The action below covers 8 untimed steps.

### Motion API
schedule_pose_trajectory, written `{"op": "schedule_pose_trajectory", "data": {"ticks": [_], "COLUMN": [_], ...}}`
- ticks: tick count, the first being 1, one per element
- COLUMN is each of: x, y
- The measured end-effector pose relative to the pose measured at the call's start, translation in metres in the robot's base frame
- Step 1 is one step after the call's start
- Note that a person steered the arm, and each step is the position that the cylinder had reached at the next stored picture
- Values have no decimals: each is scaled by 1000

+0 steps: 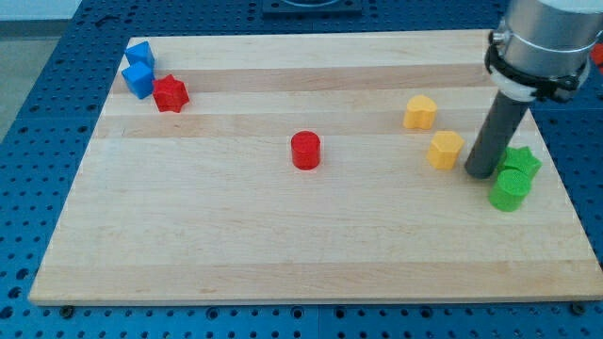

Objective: Slide the yellow hexagon left and up a bit

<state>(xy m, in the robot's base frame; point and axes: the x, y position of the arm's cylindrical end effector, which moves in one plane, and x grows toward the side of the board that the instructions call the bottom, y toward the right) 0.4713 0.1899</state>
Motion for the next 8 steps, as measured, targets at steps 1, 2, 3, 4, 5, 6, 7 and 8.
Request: {"op": "schedule_pose_trajectory", "data": {"ticks": [1, 2, 3, 4, 5, 6, 7, 8], "x": [0, 0, 2, 9, 12, -2, -25, -23], "y": [-40, -76, -97, -61, -10, -1, -6, -10]}}
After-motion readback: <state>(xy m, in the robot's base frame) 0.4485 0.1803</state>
